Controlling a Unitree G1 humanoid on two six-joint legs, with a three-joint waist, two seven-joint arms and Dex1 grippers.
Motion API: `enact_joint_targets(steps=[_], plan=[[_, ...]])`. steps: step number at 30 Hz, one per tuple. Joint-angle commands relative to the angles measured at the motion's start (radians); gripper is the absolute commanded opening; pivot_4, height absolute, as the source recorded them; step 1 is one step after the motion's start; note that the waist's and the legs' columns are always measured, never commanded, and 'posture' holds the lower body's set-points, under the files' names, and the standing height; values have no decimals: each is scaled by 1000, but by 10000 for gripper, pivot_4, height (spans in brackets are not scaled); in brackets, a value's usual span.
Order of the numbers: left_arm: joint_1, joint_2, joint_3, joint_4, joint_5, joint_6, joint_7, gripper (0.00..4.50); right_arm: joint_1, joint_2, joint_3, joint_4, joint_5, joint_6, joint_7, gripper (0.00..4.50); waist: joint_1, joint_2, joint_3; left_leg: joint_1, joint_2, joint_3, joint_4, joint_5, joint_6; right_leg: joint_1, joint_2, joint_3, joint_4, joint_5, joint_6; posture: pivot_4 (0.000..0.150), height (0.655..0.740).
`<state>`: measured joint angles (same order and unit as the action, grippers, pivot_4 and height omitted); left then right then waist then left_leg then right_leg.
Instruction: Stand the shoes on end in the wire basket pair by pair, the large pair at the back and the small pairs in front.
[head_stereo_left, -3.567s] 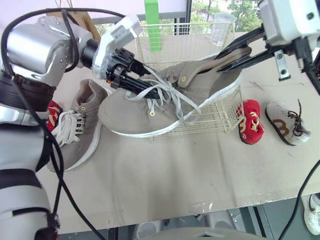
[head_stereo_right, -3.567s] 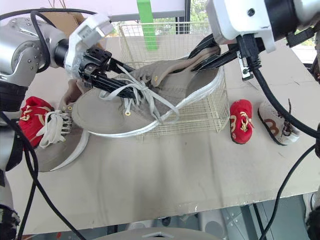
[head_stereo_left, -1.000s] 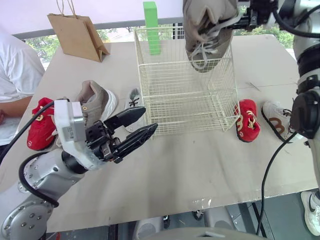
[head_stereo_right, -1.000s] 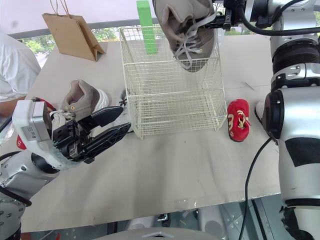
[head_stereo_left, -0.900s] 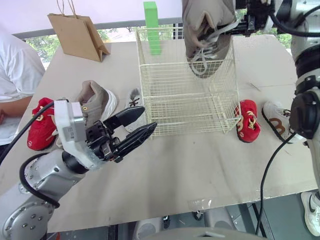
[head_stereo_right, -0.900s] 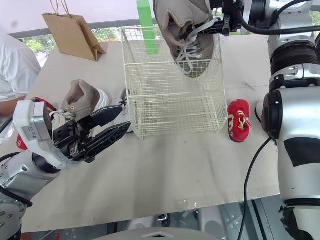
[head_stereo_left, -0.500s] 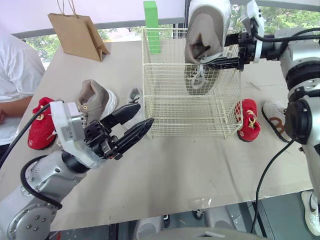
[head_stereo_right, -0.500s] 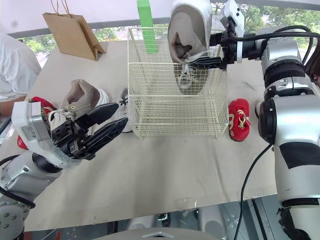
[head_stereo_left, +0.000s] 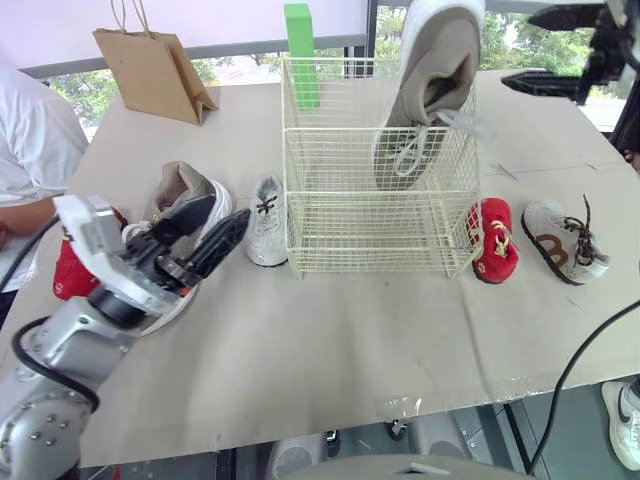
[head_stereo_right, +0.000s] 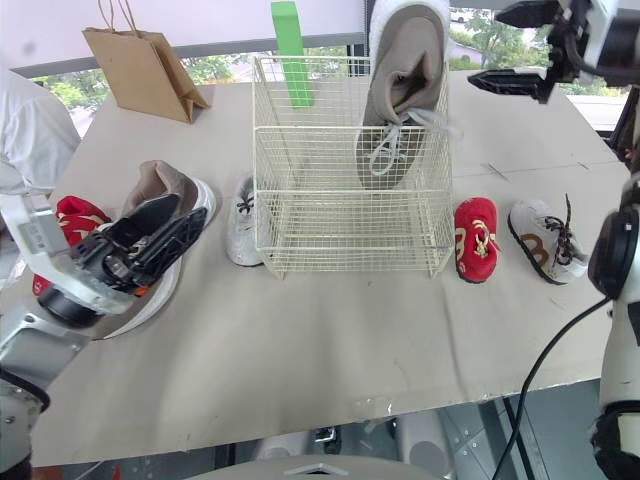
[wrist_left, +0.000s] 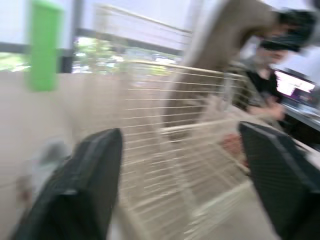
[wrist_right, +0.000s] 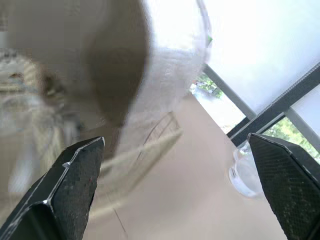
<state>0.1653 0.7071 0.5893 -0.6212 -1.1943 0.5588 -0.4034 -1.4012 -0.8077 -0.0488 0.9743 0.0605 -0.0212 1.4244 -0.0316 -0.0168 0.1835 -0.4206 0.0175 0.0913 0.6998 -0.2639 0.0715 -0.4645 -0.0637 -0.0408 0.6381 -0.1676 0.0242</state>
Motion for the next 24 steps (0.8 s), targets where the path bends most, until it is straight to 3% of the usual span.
enact_joint_targets(steps=[1,5,7,12,18,24], plan=[[28,106,119,148,14,67,-46,44660,205,-106,-85,-366,127,186,39,45000,9,-1,-1,0,0,-1,-1,0,0,0,0,-1,0,0,0,1500,7400],[-4,349,188,451,-9,269,-198,44660,614,-191,-224,-1065,499,646,43,45000,27,3,1,-1,1,-1,-2,0,0,-1,-1,-3,0,-1,1,1500,7400],[-54,471,160,618,40,329,-289,44660,712,-169,-281,-1285,660,774,-51,45000,19,4,2,0,3,-1,-2,0,0,-1,0,-4,2,-3,5,1500,7400],[-388,688,-212,1027,282,314,-604,44660,853,-70,-258,-1592,778,803,-264,45000,21,0,-1,6,4,3,-2,-5,-3,1,-1,-7,2,-4,4,1500,7400],[-893,600,-675,1405,753,113,-913,44660,880,-4,-205,-1722,797,751,-425,45000,40,-7,-4,4,2,9,-1,-3,-1,-1,-6,-8,2,0,-1,1500,7400],[-1149,399,-854,1748,1046,-92,-1037,44660,895,-1,-172,-1777,843,764,-538,45000,48,-9,-4,2,3,11,0,-2,3,-1,-6,-9,-1,0,-1,1500,7400]])
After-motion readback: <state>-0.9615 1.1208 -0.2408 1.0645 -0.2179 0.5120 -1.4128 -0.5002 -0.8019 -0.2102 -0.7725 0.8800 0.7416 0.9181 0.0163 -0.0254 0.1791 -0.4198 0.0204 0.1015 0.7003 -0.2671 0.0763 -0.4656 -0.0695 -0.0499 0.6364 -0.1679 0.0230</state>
